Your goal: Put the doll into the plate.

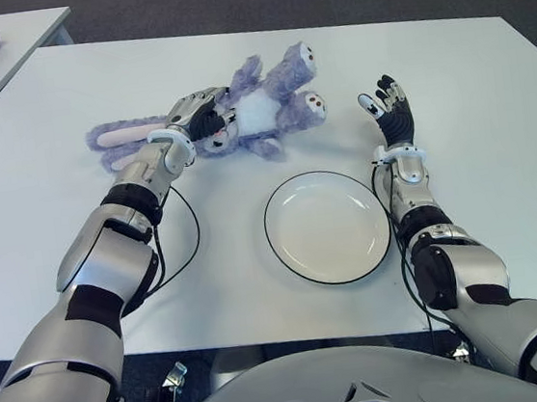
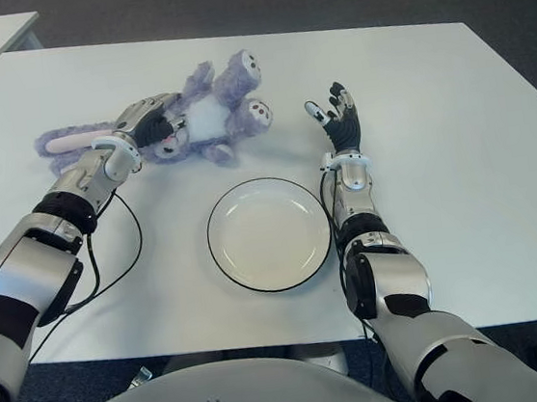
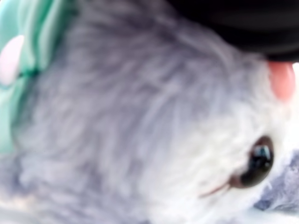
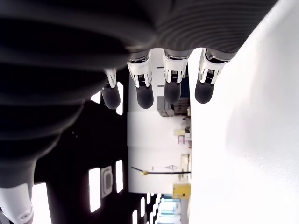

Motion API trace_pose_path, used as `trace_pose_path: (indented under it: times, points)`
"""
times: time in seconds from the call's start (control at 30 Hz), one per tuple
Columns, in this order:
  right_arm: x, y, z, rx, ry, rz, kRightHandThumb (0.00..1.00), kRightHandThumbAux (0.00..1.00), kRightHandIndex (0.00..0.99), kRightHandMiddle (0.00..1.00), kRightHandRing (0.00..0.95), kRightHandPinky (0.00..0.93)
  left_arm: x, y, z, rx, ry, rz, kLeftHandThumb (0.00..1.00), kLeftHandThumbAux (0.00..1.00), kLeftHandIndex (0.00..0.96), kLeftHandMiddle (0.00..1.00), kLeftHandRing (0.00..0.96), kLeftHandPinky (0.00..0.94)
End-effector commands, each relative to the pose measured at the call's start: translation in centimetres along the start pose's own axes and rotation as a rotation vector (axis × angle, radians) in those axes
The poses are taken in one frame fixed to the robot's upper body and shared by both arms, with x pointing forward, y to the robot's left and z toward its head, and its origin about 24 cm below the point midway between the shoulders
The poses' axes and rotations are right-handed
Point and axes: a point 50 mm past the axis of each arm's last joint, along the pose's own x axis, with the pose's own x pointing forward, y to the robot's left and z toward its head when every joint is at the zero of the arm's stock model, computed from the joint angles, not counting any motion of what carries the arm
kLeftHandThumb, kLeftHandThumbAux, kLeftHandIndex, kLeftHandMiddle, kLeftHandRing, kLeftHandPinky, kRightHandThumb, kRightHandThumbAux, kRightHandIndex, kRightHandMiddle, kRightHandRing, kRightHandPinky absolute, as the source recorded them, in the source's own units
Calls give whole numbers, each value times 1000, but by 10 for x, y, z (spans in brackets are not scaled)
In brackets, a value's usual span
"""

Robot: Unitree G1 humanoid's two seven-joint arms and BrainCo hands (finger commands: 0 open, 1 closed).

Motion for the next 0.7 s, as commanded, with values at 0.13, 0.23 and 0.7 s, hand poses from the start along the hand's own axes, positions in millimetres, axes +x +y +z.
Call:
trace_pose_path:
  times: [0.13, 0.23, 0.7]
  points:
    - [-150, -21, -139, 53, 614, -116, 0, 621, 78, 90, 53, 25, -23, -67, -13, 55, 127, -255, 522, 160, 0, 179, 196, 200]
    - [-150, -21, -139, 50, 616, -116, 0, 624, 78, 82, 49, 28, -23, -68, -13, 51, 136, -258, 527, 165, 0, 186, 199, 198]
    - [-150, -22, -139, 38, 613, -106, 0, 637, 80, 67, 35, 21, -21, -66, -17, 26, 200, -282, 619, 269, 28, 222, 240, 263]
